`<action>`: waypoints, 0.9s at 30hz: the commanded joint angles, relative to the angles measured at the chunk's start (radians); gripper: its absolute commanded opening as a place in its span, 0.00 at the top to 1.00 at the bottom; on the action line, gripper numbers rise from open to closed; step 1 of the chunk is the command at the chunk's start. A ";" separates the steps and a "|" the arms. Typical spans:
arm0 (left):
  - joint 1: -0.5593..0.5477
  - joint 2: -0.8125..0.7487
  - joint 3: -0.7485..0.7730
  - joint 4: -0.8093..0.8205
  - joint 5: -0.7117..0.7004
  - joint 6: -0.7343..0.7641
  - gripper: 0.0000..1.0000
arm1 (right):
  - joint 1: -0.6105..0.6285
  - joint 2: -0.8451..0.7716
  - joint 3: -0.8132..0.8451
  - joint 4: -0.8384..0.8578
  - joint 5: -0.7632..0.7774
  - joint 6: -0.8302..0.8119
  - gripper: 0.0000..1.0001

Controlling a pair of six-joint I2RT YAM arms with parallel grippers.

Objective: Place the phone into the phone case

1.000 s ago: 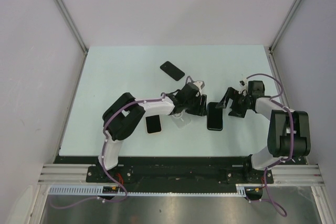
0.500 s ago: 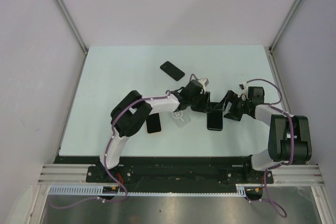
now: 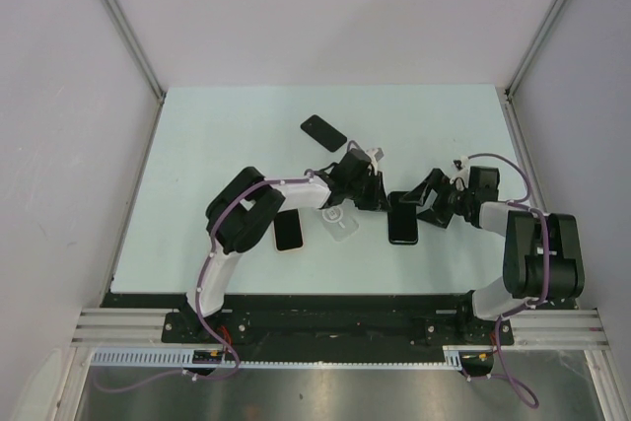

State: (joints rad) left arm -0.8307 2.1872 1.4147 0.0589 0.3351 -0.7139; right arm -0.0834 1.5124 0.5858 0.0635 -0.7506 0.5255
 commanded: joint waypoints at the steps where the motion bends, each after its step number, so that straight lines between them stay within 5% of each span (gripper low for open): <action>1: 0.002 -0.007 -0.075 -0.064 0.056 -0.030 0.83 | 0.014 0.014 -0.006 0.249 -0.202 0.145 0.04; 11: 0.013 -0.007 -0.082 -0.064 0.068 -0.025 0.83 | 0.013 0.045 -0.021 0.357 -0.293 0.205 0.07; 19: 0.019 -0.001 -0.085 -0.064 0.074 -0.024 0.82 | 0.010 0.040 -0.023 0.236 -0.237 0.133 0.15; 27: 0.019 -0.004 -0.102 -0.036 0.074 -0.025 0.81 | 0.010 0.043 -0.021 0.184 -0.205 0.097 0.45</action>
State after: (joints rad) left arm -0.7860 2.1597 1.3556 0.0624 0.4118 -0.7444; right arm -0.0910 1.5513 0.5556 0.2848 -0.9089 0.6342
